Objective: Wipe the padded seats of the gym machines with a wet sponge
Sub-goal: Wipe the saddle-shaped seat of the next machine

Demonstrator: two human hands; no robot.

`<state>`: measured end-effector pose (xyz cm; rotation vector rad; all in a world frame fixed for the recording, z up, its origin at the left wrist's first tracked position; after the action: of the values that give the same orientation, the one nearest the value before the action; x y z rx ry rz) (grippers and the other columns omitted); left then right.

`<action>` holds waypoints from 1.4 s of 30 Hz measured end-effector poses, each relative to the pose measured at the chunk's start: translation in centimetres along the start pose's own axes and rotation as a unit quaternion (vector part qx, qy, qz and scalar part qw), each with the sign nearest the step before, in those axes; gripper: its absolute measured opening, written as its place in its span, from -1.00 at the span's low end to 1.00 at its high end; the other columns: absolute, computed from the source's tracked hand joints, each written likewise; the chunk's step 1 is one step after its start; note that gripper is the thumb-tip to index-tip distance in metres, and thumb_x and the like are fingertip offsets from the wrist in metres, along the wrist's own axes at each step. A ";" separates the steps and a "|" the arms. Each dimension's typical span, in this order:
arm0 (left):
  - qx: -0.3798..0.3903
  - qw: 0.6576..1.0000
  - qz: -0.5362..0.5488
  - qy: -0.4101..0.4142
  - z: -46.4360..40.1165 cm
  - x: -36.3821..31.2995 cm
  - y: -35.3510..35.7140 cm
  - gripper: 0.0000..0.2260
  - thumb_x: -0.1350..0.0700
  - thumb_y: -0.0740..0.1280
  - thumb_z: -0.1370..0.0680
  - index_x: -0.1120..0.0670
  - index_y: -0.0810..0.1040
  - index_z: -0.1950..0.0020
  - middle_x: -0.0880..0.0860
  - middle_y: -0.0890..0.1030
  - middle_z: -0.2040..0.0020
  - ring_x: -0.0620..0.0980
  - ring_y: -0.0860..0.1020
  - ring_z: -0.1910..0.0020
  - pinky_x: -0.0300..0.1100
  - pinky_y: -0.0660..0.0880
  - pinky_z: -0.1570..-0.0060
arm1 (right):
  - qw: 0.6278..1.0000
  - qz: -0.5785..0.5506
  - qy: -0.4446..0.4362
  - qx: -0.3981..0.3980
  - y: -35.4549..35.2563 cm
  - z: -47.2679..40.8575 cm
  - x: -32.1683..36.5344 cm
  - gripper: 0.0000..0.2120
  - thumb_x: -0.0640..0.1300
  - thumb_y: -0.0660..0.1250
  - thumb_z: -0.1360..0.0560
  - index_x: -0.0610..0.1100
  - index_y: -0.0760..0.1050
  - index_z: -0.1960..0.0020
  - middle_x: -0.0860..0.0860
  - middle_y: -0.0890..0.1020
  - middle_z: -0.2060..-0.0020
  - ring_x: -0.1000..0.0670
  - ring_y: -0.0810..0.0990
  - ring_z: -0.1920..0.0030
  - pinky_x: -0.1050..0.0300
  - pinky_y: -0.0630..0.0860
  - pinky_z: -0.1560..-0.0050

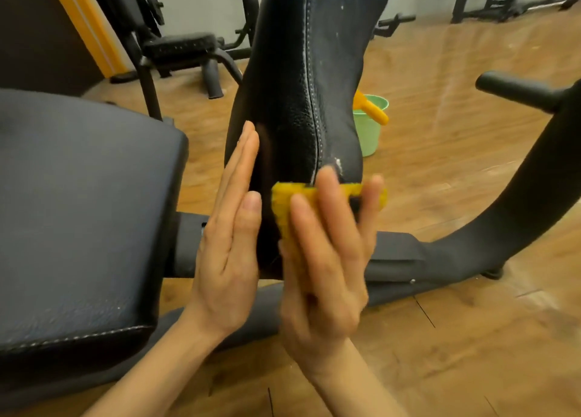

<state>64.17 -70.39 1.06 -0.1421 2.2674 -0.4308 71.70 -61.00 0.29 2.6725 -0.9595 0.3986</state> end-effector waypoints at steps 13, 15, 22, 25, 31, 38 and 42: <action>-0.021 1.000 -0.005 -0.013 0.1 -0.2 -0.1 -0.55 0.12 -0.04 -0.65 0.01 0.12 -0.57 -0.12 0.19 -0.58 -0.17 0.13 -0.56 -0.09 0.13 -0.50 | 0.993 -0.050 0.107 -0.021 -1.0 -4.4 -1.5 -0.68 -0.37 0.23 -0.54 -0.23 0.40 -0.28 -0.15 0.43 -0.34 -0.09 0.22 -0.51 -0.12 0.19 -0.48; -0.014 1.000 -0.005 -0.022 0.0 -0.2 -0.2 -0.55 0.10 -0.01 -0.66 -0.04 0.14 -0.56 -0.18 0.21 -0.56 -0.19 0.15 -0.54 -0.12 0.16 -0.48 | 0.990 -0.050 0.128 0.015 -1.2 -4.8 -1.7 -0.70 -0.32 0.25 -0.55 -0.23 0.40 -0.27 -0.14 0.45 -0.34 -0.15 0.26 -0.49 -0.06 0.22 -0.47; -0.052 0.999 0.001 0.005 -3.1 -2.0 -1.0 -0.57 0.06 0.06 -0.65 0.03 0.23 -0.54 -0.12 0.28 -0.54 -0.18 0.20 -0.53 -0.07 0.20 -0.50 | 0.984 0.033 0.150 0.091 -2.7 -4.7 -1.4 -0.79 -0.11 0.28 -0.53 -0.02 0.52 -0.15 -0.03 0.43 -0.26 0.04 0.43 -0.35 0.26 0.32 -0.33; -0.070 0.997 0.013 0.010 -4.5 -2.6 -0.6 -0.58 0.14 0.05 -0.67 0.09 0.22 -0.55 -0.07 0.27 -0.55 -0.18 0.19 -0.53 -0.06 0.19 -0.51 | 0.973 -0.035 0.201 0.110 -1.5 -8.1 -3.9 -0.80 -0.11 0.35 -0.53 -0.09 0.59 -0.14 -0.03 0.51 -0.16 0.04 0.49 -0.27 0.35 0.36 -0.24; -0.086 0.996 -0.015 0.027 -4.3 -2.8 -0.1 -0.57 0.15 0.04 -0.64 0.04 0.23 -0.54 -0.15 0.28 -0.54 -0.23 0.20 -0.52 -0.32 0.16 -0.45 | 0.978 0.000 0.165 0.129 -3.6 -6.2 -2.1 -0.73 -0.04 0.35 -0.44 0.08 0.60 -0.13 0.16 0.58 -0.07 0.13 0.52 -0.27 0.26 0.41 -0.30; -0.078 0.996 -0.023 0.021 -4.4 -2.9 -0.1 -0.58 0.14 0.06 -0.66 0.05 0.22 -0.54 -0.16 0.26 -0.54 -0.23 0.19 -0.52 -0.36 0.15 -0.44 | 0.954 -0.100 0.230 0.162 -0.1 -10.1 -5.0 -0.79 -0.03 0.44 -0.43 0.06 0.66 -0.06 0.11 0.62 0.01 0.00 0.55 -0.18 0.24 0.45 -0.18; -0.084 0.995 -0.047 0.039 -4.3 -3.1 -0.2 -0.55 0.09 0.04 -0.64 0.05 0.21 -0.55 -0.17 0.24 -0.55 -0.22 0.18 -0.53 -0.39 0.12 -0.43 | 0.960 -0.075 0.206 0.175 -2.4 -8.4 -3.2 -0.76 0.03 0.40 -0.40 0.10 0.67 -0.06 0.11 0.63 -0.04 0.02 0.58 -0.17 0.28 0.47 -0.19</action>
<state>63.07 -68.73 5.97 -0.3249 2.3788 -0.2993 69.55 -54.51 6.53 2.7644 -0.6005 1.1288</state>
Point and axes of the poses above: each hand's wrist, its own z-axis away from the middle knuckle, its own y-axis out of the palm, x = y × z, the point moved 9 cm from there along -z, towards the middle knuckle
